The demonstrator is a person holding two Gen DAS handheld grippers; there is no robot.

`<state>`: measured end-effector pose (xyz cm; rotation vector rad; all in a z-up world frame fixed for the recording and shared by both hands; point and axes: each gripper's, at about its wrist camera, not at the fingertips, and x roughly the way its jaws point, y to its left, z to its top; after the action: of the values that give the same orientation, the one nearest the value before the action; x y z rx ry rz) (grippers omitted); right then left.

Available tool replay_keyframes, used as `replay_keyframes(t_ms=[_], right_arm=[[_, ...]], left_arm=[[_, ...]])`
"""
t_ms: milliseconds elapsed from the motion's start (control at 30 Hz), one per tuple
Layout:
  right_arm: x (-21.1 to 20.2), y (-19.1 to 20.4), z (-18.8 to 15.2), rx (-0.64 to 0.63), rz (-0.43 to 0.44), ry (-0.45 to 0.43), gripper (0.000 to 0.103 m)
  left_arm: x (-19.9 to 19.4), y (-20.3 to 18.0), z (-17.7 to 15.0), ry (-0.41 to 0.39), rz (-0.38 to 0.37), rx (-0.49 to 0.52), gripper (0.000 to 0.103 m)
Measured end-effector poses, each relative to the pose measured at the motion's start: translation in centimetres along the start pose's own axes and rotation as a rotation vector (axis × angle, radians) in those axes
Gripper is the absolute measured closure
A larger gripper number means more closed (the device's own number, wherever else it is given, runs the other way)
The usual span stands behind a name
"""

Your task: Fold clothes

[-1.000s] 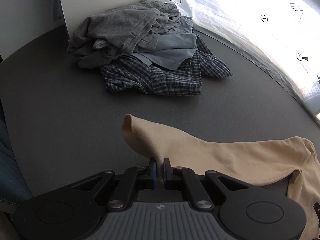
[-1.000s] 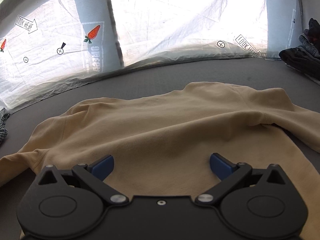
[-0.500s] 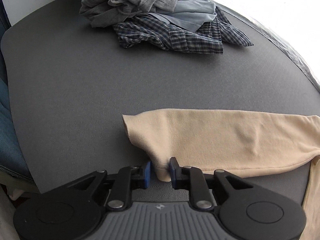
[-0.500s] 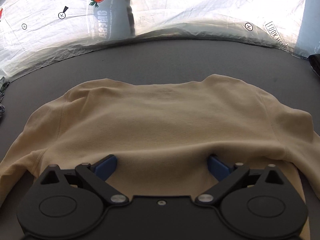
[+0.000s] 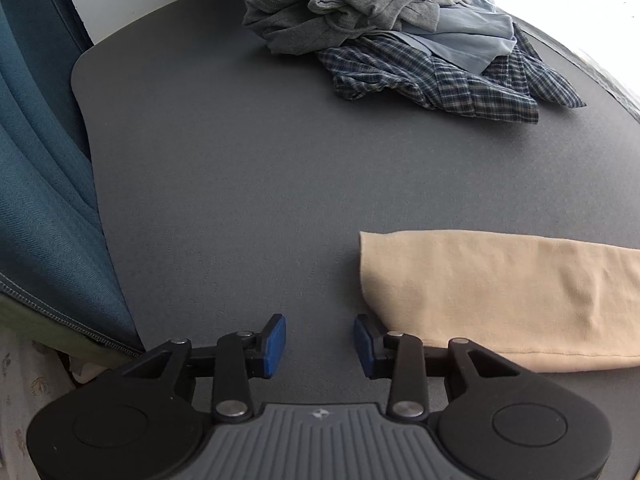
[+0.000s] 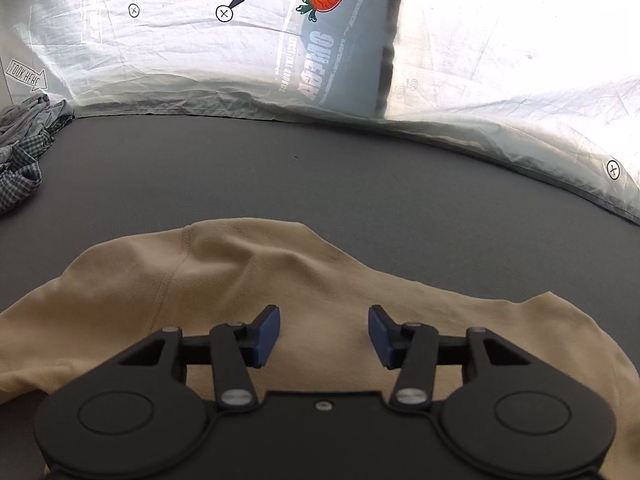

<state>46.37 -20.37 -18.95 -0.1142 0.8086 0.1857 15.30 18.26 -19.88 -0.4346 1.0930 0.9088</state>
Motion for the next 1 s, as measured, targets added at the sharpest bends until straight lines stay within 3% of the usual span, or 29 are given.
replay_keyframes(t_ms=[167,433,633,733,867,1000], right_arm=[[0.1,0.6,0.5,0.054,-0.017,0.006,0.051],[-3.4,1.1,-2.0,0.067,-0.038,0.03,0.05],[-5.7,1.3,-4.4,0.071,-0.059,0.06,0.041],[-6.2,1.3,-5.4,0.084,-0.073,0.07,0.04],[-6.5,1.3,-5.8,0.095,-0.081,0.068,0.038],[-6.3,1.1,-5.8,0.114,-0.081,0.069,0.035]], left_arm=[[-0.4,2.1,0.0,-0.019,-0.067,-0.084,0.063],[-0.9,-1.4,0.7,-0.068,-0.193,0.042,0.062],[-1.3,-5.2,1.2,-0.119,-0.291,0.136,0.055],[-1.4,-6.9,0.9,-0.13,-0.33,0.193,0.047],[-1.6,-8.5,-0.1,-0.14,-0.307,0.288,0.047],[-1.4,-7.6,-0.6,-0.114,-0.274,0.263,0.049]])
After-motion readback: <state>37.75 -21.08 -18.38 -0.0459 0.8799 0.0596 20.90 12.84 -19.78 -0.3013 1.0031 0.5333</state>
